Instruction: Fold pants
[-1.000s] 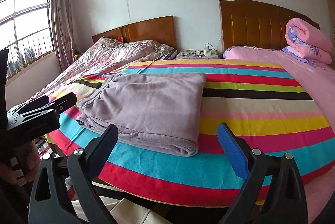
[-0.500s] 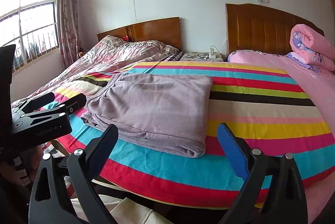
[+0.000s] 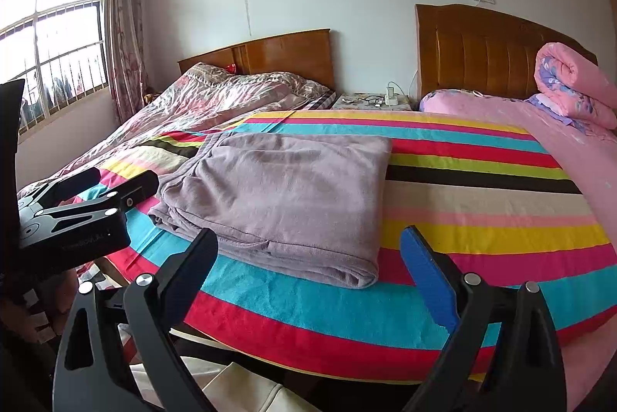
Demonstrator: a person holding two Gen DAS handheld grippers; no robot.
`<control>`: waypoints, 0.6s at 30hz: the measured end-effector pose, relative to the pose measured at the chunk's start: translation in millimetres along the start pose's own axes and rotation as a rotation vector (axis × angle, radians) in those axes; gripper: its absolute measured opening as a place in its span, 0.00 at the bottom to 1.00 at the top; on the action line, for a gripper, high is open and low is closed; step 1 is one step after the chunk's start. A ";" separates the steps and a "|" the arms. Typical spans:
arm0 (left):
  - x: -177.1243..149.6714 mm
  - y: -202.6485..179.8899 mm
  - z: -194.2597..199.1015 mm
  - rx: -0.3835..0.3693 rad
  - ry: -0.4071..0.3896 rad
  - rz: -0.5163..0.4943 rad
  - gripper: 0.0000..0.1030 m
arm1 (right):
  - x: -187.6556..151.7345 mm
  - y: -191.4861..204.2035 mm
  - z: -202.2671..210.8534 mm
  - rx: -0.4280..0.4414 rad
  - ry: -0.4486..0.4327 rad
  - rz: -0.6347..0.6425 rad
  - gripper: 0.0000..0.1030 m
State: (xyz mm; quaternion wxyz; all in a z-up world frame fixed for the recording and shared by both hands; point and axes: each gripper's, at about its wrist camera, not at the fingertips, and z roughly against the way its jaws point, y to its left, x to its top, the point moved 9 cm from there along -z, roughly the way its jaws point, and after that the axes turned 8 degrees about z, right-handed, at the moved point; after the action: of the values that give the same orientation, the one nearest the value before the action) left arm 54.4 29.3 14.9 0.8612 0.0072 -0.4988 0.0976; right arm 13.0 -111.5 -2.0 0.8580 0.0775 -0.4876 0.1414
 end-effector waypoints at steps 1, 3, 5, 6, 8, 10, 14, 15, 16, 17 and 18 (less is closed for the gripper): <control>0.0 0.0 0.0 0.001 0.000 0.000 0.99 | 0.1 -0.1 -0.1 -0.001 0.000 0.000 0.89; 0.0 0.0 0.0 0.000 0.000 0.000 0.99 | 0.0 -0.4 0.2 0.000 -0.001 0.000 0.89; -0.1 -0.1 -0.2 0.000 0.000 0.000 0.99 | 0.1 -0.5 -0.1 0.000 0.000 0.000 0.89; 0.0 0.1 0.0 -0.001 0.000 0.000 0.99 | 0.0 -0.7 -0.1 0.000 0.001 0.000 0.89; 0.0 -0.1 0.1 0.000 0.000 0.000 0.99 | -0.8 -0.8 -1.1 0.001 0.003 -0.002 0.89; -0.1 -0.2 0.1 0.000 0.000 0.000 0.99 | -1.4 -0.6 -1.8 0.001 0.004 -0.004 0.89; -0.3 -0.3 -0.1 0.000 0.001 0.002 0.99 | -1.7 -0.4 -1.8 0.001 0.005 -0.004 0.89; -0.3 -0.3 -0.2 -0.001 0.001 0.002 0.99 | -2.5 0.0 -3.0 0.001 0.007 -0.006 0.89; -0.3 -0.3 -0.1 -0.001 0.001 0.001 0.99 | -3.3 0.5 -4.0 0.002 0.008 -0.007 0.89; -0.3 -0.4 -0.1 -0.001 0.001 0.001 0.99 | -3.9 0.6 -4.1 0.002 0.009 -0.007 0.89; -0.4 -0.4 0.0 0.000 0.001 0.001 0.99 | -4.4 1.3 -4.7 0.002 0.010 -0.008 0.89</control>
State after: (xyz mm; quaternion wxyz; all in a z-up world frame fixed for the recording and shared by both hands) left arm 54.3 28.8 14.6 0.8614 0.0069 -0.4984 0.0979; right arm 14.3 -109.7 -8.2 0.8610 0.0796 -0.4828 0.1389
